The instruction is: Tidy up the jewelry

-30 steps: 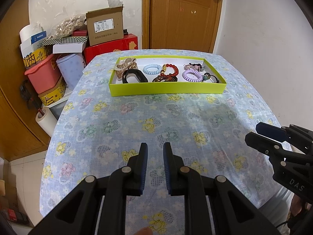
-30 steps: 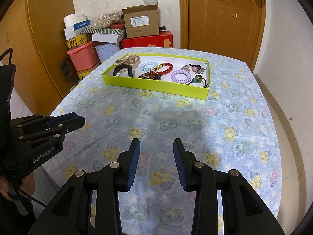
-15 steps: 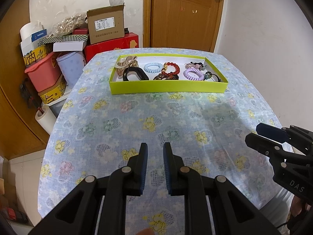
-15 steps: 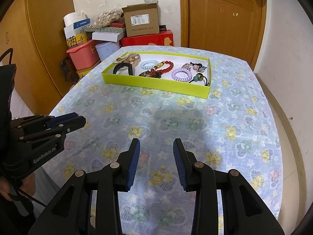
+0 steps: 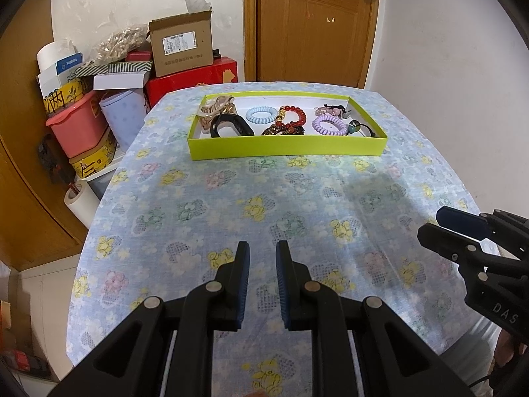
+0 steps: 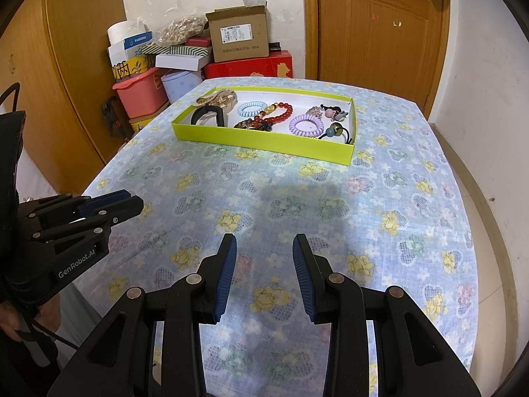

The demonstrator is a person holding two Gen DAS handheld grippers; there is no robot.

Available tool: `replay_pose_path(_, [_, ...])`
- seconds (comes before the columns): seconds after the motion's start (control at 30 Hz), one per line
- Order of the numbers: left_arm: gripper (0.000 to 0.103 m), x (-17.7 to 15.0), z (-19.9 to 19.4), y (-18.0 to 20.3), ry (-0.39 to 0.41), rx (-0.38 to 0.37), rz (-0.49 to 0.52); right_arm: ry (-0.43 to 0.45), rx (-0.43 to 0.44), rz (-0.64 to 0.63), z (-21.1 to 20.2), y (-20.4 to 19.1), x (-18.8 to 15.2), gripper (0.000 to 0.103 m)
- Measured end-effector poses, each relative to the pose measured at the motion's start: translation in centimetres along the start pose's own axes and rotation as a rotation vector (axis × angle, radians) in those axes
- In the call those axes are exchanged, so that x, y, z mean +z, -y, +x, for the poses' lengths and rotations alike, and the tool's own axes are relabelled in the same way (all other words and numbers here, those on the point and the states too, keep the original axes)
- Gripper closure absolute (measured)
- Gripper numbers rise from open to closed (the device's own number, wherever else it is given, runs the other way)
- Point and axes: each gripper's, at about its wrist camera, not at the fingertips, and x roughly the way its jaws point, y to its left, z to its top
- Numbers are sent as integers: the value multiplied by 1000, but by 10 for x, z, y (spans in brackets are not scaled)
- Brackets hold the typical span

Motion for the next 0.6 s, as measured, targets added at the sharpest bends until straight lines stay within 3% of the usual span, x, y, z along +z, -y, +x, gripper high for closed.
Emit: replay_pose_path(0.6, [86,-2,-2,-1,7,11,-6,-3,1,-2,1,0,-1,67])
